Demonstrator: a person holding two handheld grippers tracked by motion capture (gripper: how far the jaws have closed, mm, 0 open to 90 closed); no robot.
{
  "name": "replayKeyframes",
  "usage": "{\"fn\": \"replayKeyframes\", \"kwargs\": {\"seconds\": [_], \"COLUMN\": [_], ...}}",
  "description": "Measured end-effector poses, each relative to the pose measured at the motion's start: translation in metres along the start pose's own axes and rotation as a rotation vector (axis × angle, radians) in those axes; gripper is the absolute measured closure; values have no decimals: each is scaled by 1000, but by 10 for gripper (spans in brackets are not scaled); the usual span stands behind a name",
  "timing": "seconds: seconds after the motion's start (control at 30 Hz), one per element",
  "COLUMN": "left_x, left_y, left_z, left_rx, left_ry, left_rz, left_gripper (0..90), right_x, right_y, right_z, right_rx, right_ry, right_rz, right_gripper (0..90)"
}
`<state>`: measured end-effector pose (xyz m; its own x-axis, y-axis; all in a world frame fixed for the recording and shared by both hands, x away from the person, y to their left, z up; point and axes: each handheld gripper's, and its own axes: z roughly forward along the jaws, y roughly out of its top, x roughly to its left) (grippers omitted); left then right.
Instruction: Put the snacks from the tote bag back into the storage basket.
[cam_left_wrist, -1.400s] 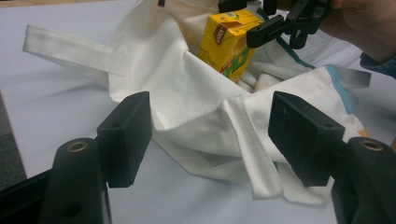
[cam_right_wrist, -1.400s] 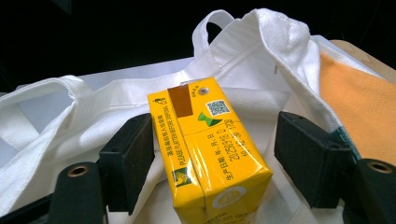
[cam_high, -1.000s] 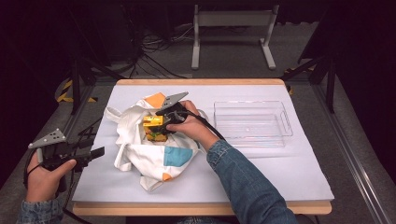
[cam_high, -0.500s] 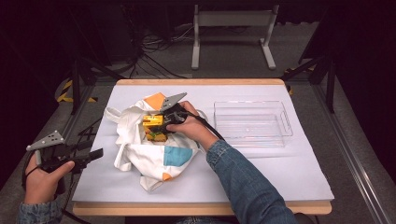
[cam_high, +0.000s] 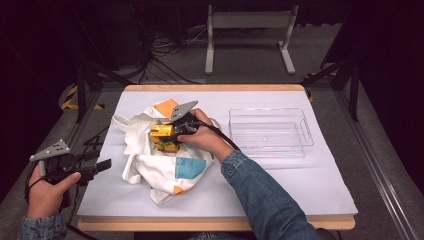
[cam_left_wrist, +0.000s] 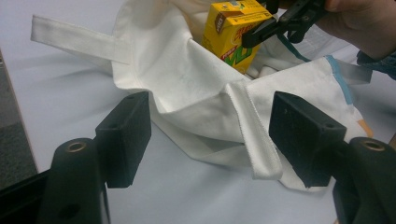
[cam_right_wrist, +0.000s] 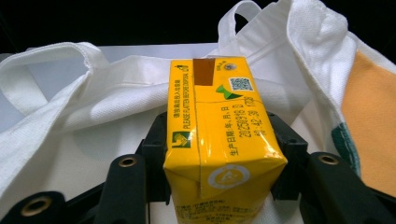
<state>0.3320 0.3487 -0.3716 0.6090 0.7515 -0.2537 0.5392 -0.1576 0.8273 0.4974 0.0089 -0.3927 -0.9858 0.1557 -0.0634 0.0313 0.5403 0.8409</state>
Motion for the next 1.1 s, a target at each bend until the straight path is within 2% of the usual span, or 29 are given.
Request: {"fn": "replayKeyframes", "kwargs": {"seconds": [0.3,0.6,1.1], "left_x": [1,0,1], "left_y": [3,7,15], "left_z": [4,9,18], "left_rx": [0,7,7], "left_ry": [-10,-20,-42], "left_rz": [8,18,35], "left_gripper": [306,305,303], "right_x": [5,12,18], "right_y": [11,27,41], "right_z": [-13,-35,-68], "right_rx": [-39,-89,-118], "right_ry": [-2,14,26], "right_rz": [-12,-34,-49], "right_gripper": [516,517,516]}}
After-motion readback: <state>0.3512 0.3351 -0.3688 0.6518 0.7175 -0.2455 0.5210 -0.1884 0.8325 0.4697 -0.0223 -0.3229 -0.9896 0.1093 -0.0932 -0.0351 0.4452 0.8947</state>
